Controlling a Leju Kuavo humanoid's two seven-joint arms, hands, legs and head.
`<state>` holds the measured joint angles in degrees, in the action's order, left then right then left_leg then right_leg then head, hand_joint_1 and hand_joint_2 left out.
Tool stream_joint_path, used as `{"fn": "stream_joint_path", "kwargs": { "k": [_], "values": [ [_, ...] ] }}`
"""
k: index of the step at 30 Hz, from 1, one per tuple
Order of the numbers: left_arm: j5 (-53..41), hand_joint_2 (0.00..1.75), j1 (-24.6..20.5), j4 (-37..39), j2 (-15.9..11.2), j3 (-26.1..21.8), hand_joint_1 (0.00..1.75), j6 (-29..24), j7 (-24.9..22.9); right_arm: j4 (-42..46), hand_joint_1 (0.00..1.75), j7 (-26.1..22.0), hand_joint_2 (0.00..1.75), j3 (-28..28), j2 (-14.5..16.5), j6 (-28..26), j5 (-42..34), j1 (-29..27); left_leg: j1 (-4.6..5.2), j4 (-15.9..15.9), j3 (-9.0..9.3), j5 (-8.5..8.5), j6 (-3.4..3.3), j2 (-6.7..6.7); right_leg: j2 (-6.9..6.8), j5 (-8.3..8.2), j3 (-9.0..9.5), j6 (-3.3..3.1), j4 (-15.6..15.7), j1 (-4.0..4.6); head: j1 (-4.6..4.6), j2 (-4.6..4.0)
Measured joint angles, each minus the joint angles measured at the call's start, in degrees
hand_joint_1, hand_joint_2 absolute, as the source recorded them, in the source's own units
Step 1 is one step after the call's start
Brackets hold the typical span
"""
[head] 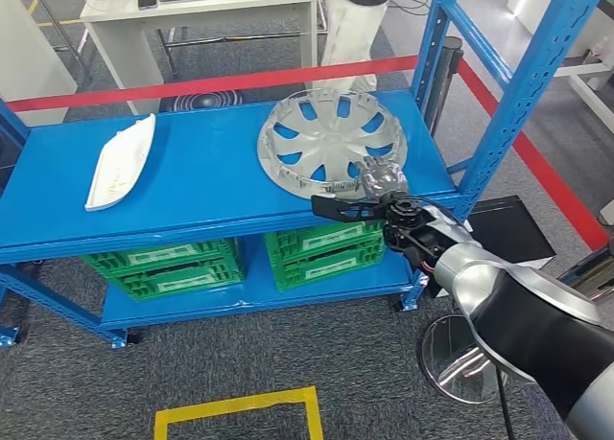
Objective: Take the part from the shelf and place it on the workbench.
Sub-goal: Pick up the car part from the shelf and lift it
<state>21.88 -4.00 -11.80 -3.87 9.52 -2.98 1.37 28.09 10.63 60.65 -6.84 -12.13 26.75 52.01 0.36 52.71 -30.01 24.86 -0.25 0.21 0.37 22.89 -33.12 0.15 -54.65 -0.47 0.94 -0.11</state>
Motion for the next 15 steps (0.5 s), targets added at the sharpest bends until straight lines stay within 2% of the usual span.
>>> {"fn": "stream_joint_path", "kwargs": {
  "k": [15],
  "values": [
    [1.5,0.0,0.01,0.0,-0.31,0.82,0.0,0.03,0.32,-0.5,0.0,-6.27,1.75,0.04,-0.08,-6.81,3.18,-0.1,0.0,0.01,0.0,0.0,0.0,-0.01,0.02,0.0,0.01,0.0,0.0,0.0,0.0,0.0]
  ]
}}
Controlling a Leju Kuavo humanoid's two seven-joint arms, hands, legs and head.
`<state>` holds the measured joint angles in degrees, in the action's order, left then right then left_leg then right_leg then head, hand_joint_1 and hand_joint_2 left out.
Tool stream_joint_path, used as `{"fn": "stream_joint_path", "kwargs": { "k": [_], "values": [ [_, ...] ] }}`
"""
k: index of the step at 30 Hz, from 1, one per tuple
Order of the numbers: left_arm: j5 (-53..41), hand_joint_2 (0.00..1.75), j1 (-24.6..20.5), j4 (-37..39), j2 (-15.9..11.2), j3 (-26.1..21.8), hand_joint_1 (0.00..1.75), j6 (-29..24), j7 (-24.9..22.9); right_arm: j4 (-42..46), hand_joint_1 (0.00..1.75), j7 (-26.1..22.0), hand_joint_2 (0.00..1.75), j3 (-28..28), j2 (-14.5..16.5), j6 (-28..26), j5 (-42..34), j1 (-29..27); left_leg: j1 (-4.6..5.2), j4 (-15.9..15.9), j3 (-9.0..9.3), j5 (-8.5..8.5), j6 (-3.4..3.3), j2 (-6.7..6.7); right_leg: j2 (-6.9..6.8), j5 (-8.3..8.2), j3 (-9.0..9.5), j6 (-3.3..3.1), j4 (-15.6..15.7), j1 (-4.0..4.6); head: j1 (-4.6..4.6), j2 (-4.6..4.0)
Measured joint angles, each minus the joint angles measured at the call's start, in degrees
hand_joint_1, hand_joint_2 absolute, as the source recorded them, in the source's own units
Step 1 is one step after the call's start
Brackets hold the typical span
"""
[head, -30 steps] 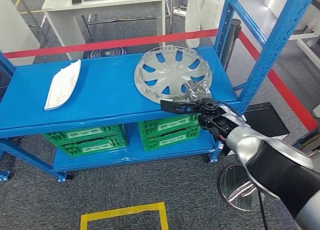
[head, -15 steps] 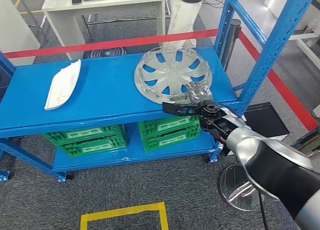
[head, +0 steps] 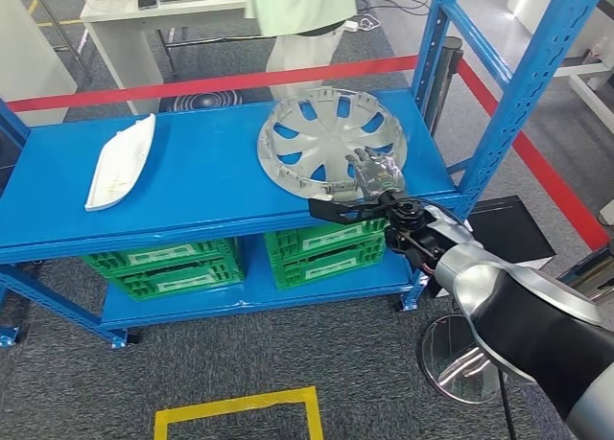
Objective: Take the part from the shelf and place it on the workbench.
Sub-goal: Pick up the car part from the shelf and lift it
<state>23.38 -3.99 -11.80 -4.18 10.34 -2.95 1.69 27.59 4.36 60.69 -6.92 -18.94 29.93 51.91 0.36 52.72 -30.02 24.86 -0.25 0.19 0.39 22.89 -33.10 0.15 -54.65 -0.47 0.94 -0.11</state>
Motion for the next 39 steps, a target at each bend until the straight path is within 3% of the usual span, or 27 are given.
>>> {"fn": "stream_joint_path", "kwargs": {
  "k": [5,12,17,20,24,29,31,33,34,36,38,39],
  "values": [
    [0.77,0.0,0.0,0.0,-0.02,0.13,0.0,-0.28,0.0,0.08,0.0,-2.33,1.75,-0.34,0.04,-3.88,-2.59,0.0,0.0,0.0,-0.01,0.0,0.0,0.0,0.0,0.0,0.01,0.0,0.0,0.0,0.0,0.0],
    [0.79,0.0,0.0,0.0,-0.02,0.13,0.0,-0.31,-0.01,0.09,0.0,-2.38,1.75,-0.38,0.04,-3.98,-2.72,0.0,0.0,0.0,-0.01,0.0,0.0,0.0,0.0,0.0,0.02,0.0,0.0,0.0,0.0,0.0],
    [1.19,0.0,0.0,0.0,-0.02,0.13,0.0,-0.61,-0.01,0.42,0.0,-4.93,1.75,-1.19,0.21,-5.77,-6.52,0.01,0.0,0.0,0.0,0.0,0.0,0.0,-0.01,0.0,0.03,0.0,-0.01,0.0,0.01,0.0],
    [1.67,0.0,0.0,0.0,-0.02,0.16,0.0,-0.95,-0.01,1.71,0.0,-9.05,1.75,-3.18,0.44,-7.01,-12.37,0.17,0.0,0.0,0.0,0.0,0.0,0.0,-0.01,0.0,0.03,0.01,-0.01,0.0,0.01,0.0],
    [3.09,0.0,0.01,0.0,-0.01,0.35,0.0,-1.82,-0.05,9.61,0.0,-17.79,1.75,-10.35,1.04,-4.85,-34.65,0.69,0.0,0.01,0.01,-0.01,-0.01,0.01,-0.01,-0.03,0.04,0.04,-0.01,0.0,0.0,0.0],
    [3.55,0.0,0.02,0.0,0.03,1.11,0.0,-2.22,-0.11,14.49,0.0,-17.25,1.75,-13.34,0.98,-5.57,-42.52,1.13,0.0,0.03,0.04,-0.01,-0.01,0.0,0.0,-0.03,0.04,0.04,0.0,0.0,0.0,0.0],
    [3.71,0.0,0.04,0.0,-0.07,1.45,0.0,-2.4,-0.32,15.34,0.0,-17.62,1.75,-14.16,0.88,-5.73,-44.98,1.09,0.2,-0.11,0.02,0.12,-0.5,-0.01,0.0,-0.42,0.14,0.44,-0.12,-0.14,-0.03,0.0],
    [3.85,0.0,0.02,0.0,-0.07,1.67,0.0,-2.47,-0.49,15.82,0.0,-18.12,1.75,-14.76,0.66,-5.69,-46.76,0.94,0.22,-1.35,0.73,0.17,-1.61,-0.1,-0.08,-1.35,0.03,1.21,-0.74,-0.17,-0.07,0.0],
    [3.92,0.0,0.03,0.0,0.0,1.8,0.0,-2.49,-0.51,15.97,0.0,-18.29,1.75,-15.03,0.45,-5.62,-47.47,0.91,0.02,-2.32,1.45,0.08,-2.09,-0.13,-0.1,-1.36,-0.22,1.5,-1.49,-0.09,0.02,-0.01],
    [4.0,0.0,0.08,0.0,0.14,2.2,0.0,-2.51,-0.52,16.09,0.0,-18.46,1.75,-15.49,0.09,-5.39,-48.47,1.05,-0.46,-3.28,2.75,-0.12,-2.42,-0.3,-0.09,0.88,-2.12,1.99,-4.97,-0.17,0.38,-0.01],
    [4.01,0.0,0.12,0.0,0.21,2.63,0.0,-2.51,-0.53,16.13,0.0,-18.48,1.75,-15.82,-0.31,-5.21,-48.79,0.95,-0.7,-3.33,3.22,0.07,-2.24,-0.42,-0.03,4.2,-5.54,2.49,-11.71,-0.57,0.67,0.0],
    [4.02,0.0,0.13,0.0,0.26,2.8,0.0,-2.51,-0.53,16.13,0.0,-18.46,1.75,-15.94,-0.5,-5.17,-48.79,0.67,-0.9,-3.31,3.44,0.27,-1.98,-0.42,-0.03,5.06,-7.08,2.76,-14.36,-0.93,0.77,0.0]
  ]
}}
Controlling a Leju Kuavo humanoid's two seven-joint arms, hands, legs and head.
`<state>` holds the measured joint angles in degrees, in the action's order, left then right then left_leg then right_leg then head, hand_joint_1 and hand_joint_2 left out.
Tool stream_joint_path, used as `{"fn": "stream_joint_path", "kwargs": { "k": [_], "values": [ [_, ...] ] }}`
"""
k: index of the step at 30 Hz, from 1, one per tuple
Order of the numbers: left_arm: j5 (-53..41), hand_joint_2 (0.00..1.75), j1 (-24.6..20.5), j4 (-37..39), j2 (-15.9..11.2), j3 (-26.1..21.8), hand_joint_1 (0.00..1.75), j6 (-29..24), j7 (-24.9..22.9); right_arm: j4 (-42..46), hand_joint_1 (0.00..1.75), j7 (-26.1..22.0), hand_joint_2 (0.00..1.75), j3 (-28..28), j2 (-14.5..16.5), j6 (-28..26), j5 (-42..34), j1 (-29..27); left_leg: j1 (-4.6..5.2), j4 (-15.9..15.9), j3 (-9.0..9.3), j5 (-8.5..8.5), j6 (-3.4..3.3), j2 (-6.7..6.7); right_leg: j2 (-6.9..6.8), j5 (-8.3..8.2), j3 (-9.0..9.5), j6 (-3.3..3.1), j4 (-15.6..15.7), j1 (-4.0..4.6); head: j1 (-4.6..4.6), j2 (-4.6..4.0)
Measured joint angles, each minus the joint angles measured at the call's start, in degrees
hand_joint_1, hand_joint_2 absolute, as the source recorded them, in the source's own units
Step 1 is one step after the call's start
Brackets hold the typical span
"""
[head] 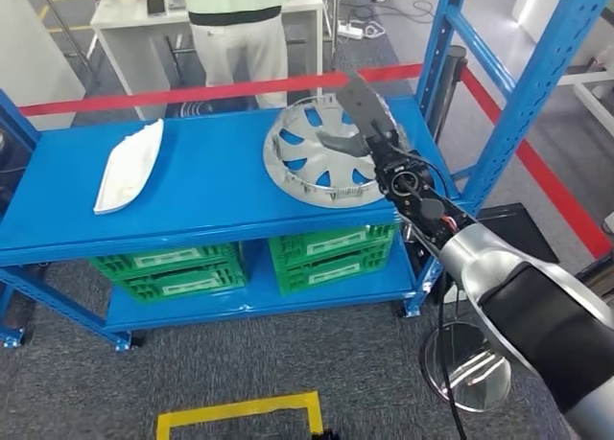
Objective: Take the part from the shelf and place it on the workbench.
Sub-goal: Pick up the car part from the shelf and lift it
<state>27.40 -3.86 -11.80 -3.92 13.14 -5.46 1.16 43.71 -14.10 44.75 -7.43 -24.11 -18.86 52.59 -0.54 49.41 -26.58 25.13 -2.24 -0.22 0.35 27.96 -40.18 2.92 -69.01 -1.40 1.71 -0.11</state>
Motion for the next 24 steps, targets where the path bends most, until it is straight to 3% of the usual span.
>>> {"fn": "stream_joint_path", "kwargs": {
  "k": [1,2,4,5,6,7,8,10,12,14,15,16,17,18,20,22,23,24],
  "values": [
    [0.02,0.0,0.05,0.0,0.05,0.12,0.0,0.0,-0.01,0.0,0.0,0.03,1.75,-0.07,-0.17,0.05,0.0,-0.3,-0.3,0.07,0.31,0.28,0.41,0.02,-0.02,-0.14,-0.7,0.39,-0.87,-0.43,0.05,0.0],
    [0.03,0.0,0.13,0.0,0.09,0.21,0.0,0.0,-0.02,0.0,0.0,0.05,1.75,-0.13,-0.29,0.1,0.0,-0.53,-0.71,0.21,0.75,0.71,0.99,0.06,-0.07,-1.47,-0.22,0.93,0.57,-0.94,0.15,0.0],
    [0.05,0.0,0.25,0.0,0.04,0.3,0.0,0.0,-0.05,-0.01,0.0,0.1,1.75,-0.22,-0.44,0.19,0.01,-0.75,-1.61,0.75,1.77,1.91,2.44,0.1,-0.05,-5.4,3.25,2.74,7.96,-2.0,0.25,0.0],
    [0.05,0.0,0.15,0.0,-0.07,0.34,0.0,0.01,-0.06,-0.02,0.0,0.19,1.75,-0.23,-0.53,0.21,0.03,-0.79,-1.96,1.12,2.14,2.6,3.17,0.1,-0.01,-5.79,4.76,3.08,11.3,-2.18,0.29,0.0],
    [0.08,0.0,-0.01,-0.01,-0.2,0.39,0.0,0.01,-0.07,-0.02,0.0,0.37,1.75,-0.25,-0.63,0.22,0.04,-0.92,-2.18,1.06,2.48,3.1,3.72,0.12,-0.05,-5.58,6.07,2.82,13.42,-2.05,0.16,0.0],
    [0.11,0.0,-0.13,-0.01,-0.25,0.48,0.0,0.03,-0.07,-0.02,0.0,0.54,1.75,-0.26,-0.75,0.24,0.07,-1.06,-2.33,0.78,2.89,3.29,4.23,0.13,-0.02,-4.68,6.71,2.04,14.28,-1.69,-0.03,0.0],
    [0.15,0.0,-0.24,-0.01,-0.16,0.61,0.0,0.04,-0.07,-0.01,0.0,0.68,1.75,-0.26,-0.83,0.26,0.09,-1.08,-2.47,0.62,3.3,3.15,4.68,0.11,-0.08,-4.16,7.23,0.75,14.77,-1.33,-0.2,0.0],
    [0.22,0.0,-0.19,0.0,0.15,0.97,0.0,0.06,-0.08,0.02,0.0,0.88,1.75,-0.3,-0.93,0.28,0.16,-0.88,-2.75,1.88,3.38,2.38,5.28,0.0,0.19,-4.3,8.67,-1.06,15.27,-0.98,-0.66,0.0],
    [0.29,0.0,-0.15,0.0,0.25,1.26,0.0,0.07,-0.09,0.05,0.0,1.07,1.75,-0.29,-0.96,0.28,0.26,-0.32,-2.8,8.44,-0.51,2.63,5.08,-0.08,0.41,-3.75,9.91,-2.19,15.4,-0.76,-1.25,0.0],
    [0.4,0.0,-0.13,0.0,0.25,1.39,0.0,0.07,-0.09,0.07,0.0,1.26,1.75,-0.25,-0.97,0.31,0.31,-0.07,-2.49,17.44,-7.52,5.19,4.53,-0.02,0.49,-2.87,10.72,-2.69,15.43,-0.44,-1.68,0.0],
    [0.48,0.0,-0.07,0.0,0.25,1.46,0.0,0.08,-0.09,0.07,0.0,1.38,1.75,-0.21,-0.97,0.33,0.3,-0.13,-2.29,20.43,-10.68,6.76,4.24,0.0,0.56,-2.38,11.17,-2.73,15.44,-0.27,-1.72,0.0],
    [0.56,0.0,0.04,0.0,0.26,1.54,0.0,0.09,-0.09,0.07,0.0,1.46,1.75,-0.17,-0.97,0.33,0.3,-0.21,-2.13,21.56,-12.96,7.8,3.94,0.01,0.64,-1.82,11.74,-2.72,15.44,-0.13,-1.71,0.0],
    [0.63,0.0,0.17,0.0,0.28,1.61,0.0,0.1,-0.09,0.07,0.0,1.52,1.75,-0.14,-0.97,0.33,0.28,-0.24,-2.02,20.66,-14.13,7.8,3.63,0.01,0.72,-1.21,12.42,-2.65,15.44,-0.03,-1.72,0.0],
    [0.72,0.0,0.31,0.0,0.29,1.66,0.0,0.11,-0.09,0.07,0.0,1.55,1.75,-0.11,-0.97,0.31,0.26,-0.21,-1.96,17.82,-14.27,6.41,3.36,0.01,0.79,-0.53,13.25,-2.5,15.44,0.02,-1.73,0.0],
    [0.82,0.0,0.56,0.0,0.31,1.68,0.0,0.11,-0.09,0.05,0.0,1.56,1.75,-0.05,-0.96,0.27,0.24,-0.09,-1.79,9.81,-12.9,-0.1,3.1,-0.1,0.83,0.89,14.82,-1.99,15.36,0.02,-1.8,0.0],
    [0.93,0.0,0.69,0.0,0.35,1.72,0.0,0.11,-0.05,0.02,0.0,1.6,1.75,0.04,-0.89,0.24,0.15,-0.02,-1.32,5.23,-11.45,-5.63,3.0,-0.17,1.01,2.15,16.08,-1.19,15.56,-0.01,-1.69,0.0],
    [0.99,0.0,0.68,0.0,0.38,1.76,0.0,0.11,-0.01,-0.01,0.0,1.62,1.75,0.12,-0.86,0.19,0.1,0.02,-0.96,4.72,-11.1,-6.49,2.94,-0.13,1.09,2.67,16.71,-0.78,15.82,-0.09,-1.52,0.0],
    [1.08,0.0,0.5,-0.01,0.38,1.82,0.0,0.11,0.03,0.0,0.0,1.66,1.75,0.18,-0.84,0.15,0.04,0.08,-0.74,4.89,-10.65,-6.3,2.65,-0.04,1.14,3.24,17.06,-0.39,16.34,-0.37,-1.32,0.0]
  ]
}}
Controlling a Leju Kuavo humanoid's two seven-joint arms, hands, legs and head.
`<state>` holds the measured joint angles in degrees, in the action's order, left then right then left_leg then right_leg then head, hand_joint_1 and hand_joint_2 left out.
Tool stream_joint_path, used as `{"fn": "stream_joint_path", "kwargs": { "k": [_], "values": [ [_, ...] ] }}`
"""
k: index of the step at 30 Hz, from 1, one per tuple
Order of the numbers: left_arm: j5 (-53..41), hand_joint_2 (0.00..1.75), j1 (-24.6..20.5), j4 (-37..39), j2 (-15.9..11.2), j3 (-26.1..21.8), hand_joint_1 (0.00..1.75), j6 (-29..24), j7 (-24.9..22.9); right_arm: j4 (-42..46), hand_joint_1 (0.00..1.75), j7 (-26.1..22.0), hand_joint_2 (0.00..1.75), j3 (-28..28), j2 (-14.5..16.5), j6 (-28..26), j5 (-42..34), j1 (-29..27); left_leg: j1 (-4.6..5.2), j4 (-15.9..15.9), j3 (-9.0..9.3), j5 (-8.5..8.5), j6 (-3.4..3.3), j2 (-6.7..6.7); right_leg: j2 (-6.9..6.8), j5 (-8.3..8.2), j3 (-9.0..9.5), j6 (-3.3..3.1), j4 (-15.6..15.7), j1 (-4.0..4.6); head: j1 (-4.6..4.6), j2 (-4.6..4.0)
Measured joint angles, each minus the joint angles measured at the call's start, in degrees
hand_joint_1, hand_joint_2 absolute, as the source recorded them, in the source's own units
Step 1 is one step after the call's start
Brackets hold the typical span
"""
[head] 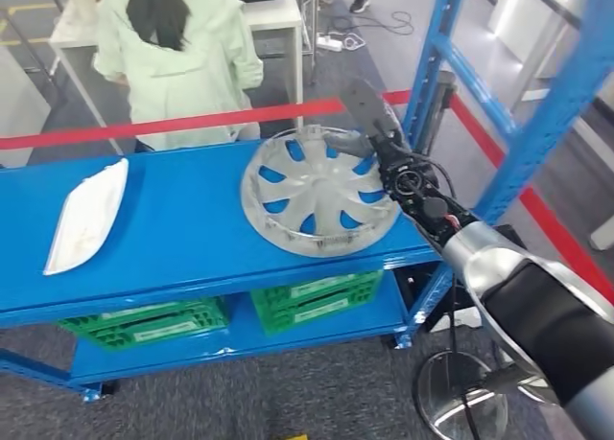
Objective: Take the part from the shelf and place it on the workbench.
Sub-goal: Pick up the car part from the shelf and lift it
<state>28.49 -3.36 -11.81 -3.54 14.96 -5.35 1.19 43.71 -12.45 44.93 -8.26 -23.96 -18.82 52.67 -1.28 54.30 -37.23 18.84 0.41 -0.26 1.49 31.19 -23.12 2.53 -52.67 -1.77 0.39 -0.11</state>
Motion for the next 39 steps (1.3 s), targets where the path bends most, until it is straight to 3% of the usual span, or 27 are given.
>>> {"fn": "stream_joint_path", "kwargs": {
  "k": [2,4,6,7,8,9,11,12,13,16,18,19,21,22,23,24,26,28,29,33,39],
  "values": [
    [0.14,0.0,-0.27,-0.01,-0.1,0.13,0.0,-0.07,0.04,0.03,0.0,0.11,0.87,0.12,0.02,-0.02,-0.02,0.15,0.35,-0.02,0.8,0.88,-0.82,0.13,-0.53,1.29,0.11,0.43,-0.86,-0.54,0.61,0.0],
    [0.32,0.0,-0.43,-0.02,-0.28,0.2,0.0,-0.31,0.13,0.04,0.0,0.57,0.0,0.38,0.05,0.1,0.02,0.22,0.66,-0.07,1.77,1.87,-1.78,0.14,-1.11,3.82,-3.36,0.46,-7.57,-0.44,1.12,0.0],
    [0.57,0.0,-0.45,-0.02,-0.39,0.24,0.0,-0.56,0.24,-0.08,0.0,1.43,0.0,0.73,0.01,0.45,0.05,0.06,1.08,-0.07,2.86,2.92,-2.39,0.28,-1.21,6.13,-9.83,0.22,-17.21,0.11,1.62,0.0],
    [0.69,0.0,-0.42,-0.02,-0.41,0.25,0.0,-0.65,0.27,-0.17,0.0,1.89,0.0,0.87,-0.04,0.82,0.05,-0.09,1.32,-0.07,3.56,3.51,-2.55,0.41,-1.2,5.83,-12.43,-0.04,-19.97,0.4,1.92,0.0],
    [0.79,0.0,-0.33,-0.02,-0.39,0.26,0.0,-0.66,0.27,-0.25,0.0,2.26,0.0,1.02,-0.07,1.28,0.05,-0.23,1.54,-0.07,4.37,4.11,-2.67,0.55,-1.2,4.18,-13.92,-0.47,-20.23,0.75,2.19,0.0],
    [0.86,0.0,-0.27,-0.02,-0.34,0.29,0.0,-0.66,0.28,-0.3,0.0,2.54,0.0,1.2,-0.08,1.79,0.05,-0.29,1.74,-0.07,5.27,4.73,-2.76,0.65,-1.19,1.23,-14.21,-1.06,-17.86,1.18,2.33,0.0],
    [0.94,0.0,-0.22,-0.01,-0.11,0.37,0.0,-0.66,0.28,-0.34,0.0,2.82,0.0,1.51,-0.09,2.68,0.03,-0.13,2.08,-0.07,6.9,5.95,-2.82,0.76,-1.16,-5.69,-12.61,-2.56,-9.24,2.33,2.4,0.0],
    [1.0,0.0,-0.28,0.0,0.02,0.45,0.0,-0.66,0.32,-0.37,0.0,2.93,0.0,1.66,-0.1,3.11,0.0,0.1,2.19,-0.08,7.37,6.43,-2.74,0.88,-1.2,-7.86,-11.58,-3.12,-5.48,2.78,2.28,0.0],
    [1.07,0.0,-0.35,0.0,0.13,0.56,0.0,-0.66,0.38,-0.39,0.0,3.05,0.0,1.78,-0.11,3.61,-0.04,0.31,2.23,-0.11,7.58,6.76,-2.6,0.96,-1.22,-8.9,-10.86,-3.47,-3.2,3.12,2.17,0.0],
    [1.39,0.0,-0.48,0.01,0.1,0.88,0.0,-0.69,0.66,-0.48,0.0,3.36,0.0,2.28,-0.14,4.77,-0.07,0.59,2.17,-0.26,7.6,7.22,-2.1,1.02,-1.21,-8.96,-9.89,-3.64,-1.62,2.95,2.2,0.0],
    [1.65,0.0,-0.51,0.0,-0.01,1.01,0.0,-0.7,0.72,-0.49,0.0,3.39,0.0,2.62,-0.13,5.05,-0.03,0.63,2.17,2.29,6.38,8.67,-1.51,0.94,-1.22,-9.03,-9.12,-3.79,-0.64,2.42,1.93,0.0],
    [1.74,0.0,-0.53,0.0,-0.06,1.08,0.0,-0.7,0.74,-0.49,0.0,3.4,0.0,2.76,-0.13,5.11,-0.02,0.66,2.02,5.43,4.62,10.0,-1.1,0.9,-1.27,-8.92,-8.78,-3.84,-0.28,2.22,1.66,0.0],
    [1.76,0.0,-0.49,0.0,-0.04,1.22,0.0,-0.71,0.9,-0.57,0.0,3.51,0.0,3.03,-0.13,5.12,-0.02,0.67,1.41,13.82,-0.61,12.49,-0.29,0.84,-1.36,-8.48,-8.47,-3.87,-0.12,2.08,1.15,0.0],
    [1.75,0.0,-0.44,0.01,-0.07,1.25,0.0,-0.72,0.99,-0.62,0.0,3.62,0.0,3.18,-0.13,5.12,-0.02,0.59,1.09,16.64,-2.77,12.72,0.06,0.81,-1.37,-8.2,-8.28,-3.77,-0.14,1.98,1.05,0.0],
    [1.75,0.0,-0.38,0.01,-0.1,1.26,0.0,-0.75,1.05,-0.68,0.0,3.76,0.0,3.35,-0.13,5.12,-0.02,0.49,0.77,17.3,-3.9,11.81,0.37,0.77,-1.33,-7.88,-7.98,-3.61,-0.19,1.83,0.96,0.0],
    [1.76,0.0,-0.33,0.01,-0.17,1.27,0.0,-0.81,1.07,-0.7,0.0,3.88,0.0,3.52,-0.13,5.12,-0.02,0.41,0.48,15.42,-3.73,9.73,0.65,0.73,-1.26,-7.5,-7.59,-3.37,-0.28,1.63,0.85,0.0],
    [1.8,0.0,-0.31,0.01,-0.29,1.29,0.0,-0.98,1.07,-0.74,0.0,4.04,0.0,3.82,-0.13,5.1,-0.02,0.35,-0.04,7.06,-0.73,4.45,1.12,0.6,-1.13,-6.54,-6.75,-2.68,-0.6,1.28,0.52,0.0],
    [1.84,0.0,-0.38,0.01,-0.37,1.32,0.0,-1.09,1.07,-0.8,0.0,4.08,0.0,3.98,-0.13,5.06,-0.02,0.41,-0.1,0.94,1.78,2.24,0.98,0.57,-0.96,-5.71,-6.5,-1.91,-1.0,1.28,0.15,0.0],
    [1.86,0.0,-0.43,0.01,-0.35,1.34,0.0,-1.1,1.07,-0.85,0.0,4.1,0.0,4.03,-0.16,5.05,-0.02,0.41,-0.05,0.04,2.17,2.36,0.81,0.58,-0.87,-5.42,-6.55,-1.86,-1.18,1.37,0.17,0.0],
    [1.9,0.0,-0.61,0.01,-0.34,1.51,0.0,-1.11,1.07,-0.96,0.0,4.11,0.0,4.34,-0.3,5.05,-0.02,0.34,0.42,-0.13,2.31,2.69,0.18,0.72,-0.89,-5.14,-6.41,-2.73,-1.26,1.2,0.93,0.0],
    [2.09,0.0,-0.59,0.01,-0.44,1.96,0.0,-1.19,1.07,-1.01,0.0,4.6,0.0,4.62,-0.37,4.53,0.63,0.35,0.68,-0.08,2.3,3.02,-0.46,0.93,-1.14,-5.14,-6.03,-2.39,-0.61,1.06,1.88,0.0]
  ]
}}
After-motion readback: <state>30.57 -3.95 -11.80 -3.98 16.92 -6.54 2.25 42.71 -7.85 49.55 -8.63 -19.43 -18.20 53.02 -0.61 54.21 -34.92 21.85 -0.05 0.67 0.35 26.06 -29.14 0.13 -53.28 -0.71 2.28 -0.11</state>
